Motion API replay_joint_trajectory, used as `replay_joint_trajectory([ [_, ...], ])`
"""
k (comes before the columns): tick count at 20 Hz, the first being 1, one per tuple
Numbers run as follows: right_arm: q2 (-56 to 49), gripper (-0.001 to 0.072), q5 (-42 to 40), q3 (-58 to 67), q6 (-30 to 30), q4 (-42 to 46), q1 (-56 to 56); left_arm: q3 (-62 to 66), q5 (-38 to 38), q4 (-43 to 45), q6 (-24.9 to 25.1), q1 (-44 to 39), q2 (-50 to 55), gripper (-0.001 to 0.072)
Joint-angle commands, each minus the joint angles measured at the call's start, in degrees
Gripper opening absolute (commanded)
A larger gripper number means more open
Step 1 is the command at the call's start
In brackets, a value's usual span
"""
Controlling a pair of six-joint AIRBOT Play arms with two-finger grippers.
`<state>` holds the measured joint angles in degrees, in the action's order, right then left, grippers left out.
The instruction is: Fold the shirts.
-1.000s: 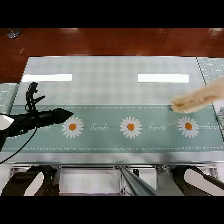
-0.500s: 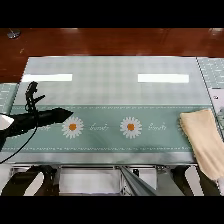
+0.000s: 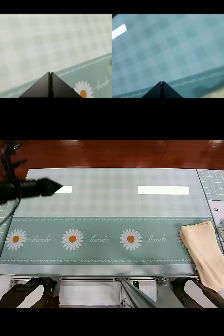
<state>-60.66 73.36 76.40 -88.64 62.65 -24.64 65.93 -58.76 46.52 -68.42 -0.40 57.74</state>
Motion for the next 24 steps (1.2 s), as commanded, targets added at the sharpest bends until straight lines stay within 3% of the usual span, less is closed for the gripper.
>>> replay_joint_trajectory([
  [1, -9.03, 0.0018, -7.87, 3.45, 4.22, 2.38, 23.47, 15.5, -3.65, 10.8, -5.2, -7.19, 5.88, 0.0023],
  [3, -15.28, 0.0018, -8.48, 1.92, 2.84, 10.27, 34.23, 11.21, -0.87, 23.04, -13.66, -11.45, 6.36, 0.0024],
  [5, -20.76, 0.0018, -8.83, -0.44, -1.92, 17.73, 40.63, 4.04, -1.05, 27.74, -20.22, -12.39, 7.32, 0.0025],
  [8, -25.53, 0.0018, -10.16, -1.29, -7.15, 20.9, 42.62, -2.54, 2.82, 28.11, -19.5, -10.01, 9.09, 0.0025],
  [24, -24.35, 0.0018, -12.63, -1.25, -7.13, 21.88, 42.25, -2.6, 1.81, 28.06, -19.93, -7.1, 11.58, 0.0026],
])
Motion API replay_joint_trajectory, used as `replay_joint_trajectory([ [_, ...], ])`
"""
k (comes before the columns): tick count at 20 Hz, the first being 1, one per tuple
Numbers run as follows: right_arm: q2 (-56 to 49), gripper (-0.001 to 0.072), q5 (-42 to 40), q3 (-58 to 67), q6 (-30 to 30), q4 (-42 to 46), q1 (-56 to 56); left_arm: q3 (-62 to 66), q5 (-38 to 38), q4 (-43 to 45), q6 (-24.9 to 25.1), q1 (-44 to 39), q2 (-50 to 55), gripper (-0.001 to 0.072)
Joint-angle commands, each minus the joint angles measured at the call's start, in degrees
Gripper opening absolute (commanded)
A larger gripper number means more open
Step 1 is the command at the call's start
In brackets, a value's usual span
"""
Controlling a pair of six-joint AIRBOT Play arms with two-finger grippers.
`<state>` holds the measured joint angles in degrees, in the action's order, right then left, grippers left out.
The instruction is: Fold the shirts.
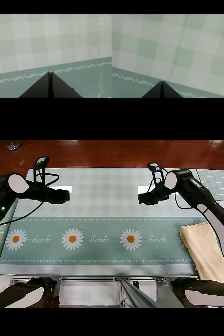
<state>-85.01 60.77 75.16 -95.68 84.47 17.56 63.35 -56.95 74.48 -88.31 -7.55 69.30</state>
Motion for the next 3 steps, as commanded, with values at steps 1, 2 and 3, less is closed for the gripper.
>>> replay_joint_trajectory([
  [1, 0.0, 0.0018, -0.04, 0.0, -0.11, 0.07, 0.04, -0.02, 0.0, 0.11, -0.04, 0.04, 0.02, 0.0026],
  [2, 0.0, 0.0018, -0.04, 0.0, -0.09, 0.07, 0.04, -0.02, 0.0, 0.11, -0.04, 0.04, 0.02, 0.0026],
  [3, 0.0, 0.0018, -0.04, 0.0, -0.09, 0.07, 0.04, -0.02, 0.0, 0.11, -0.04, 0.04, 0.02, 0.0026],
])
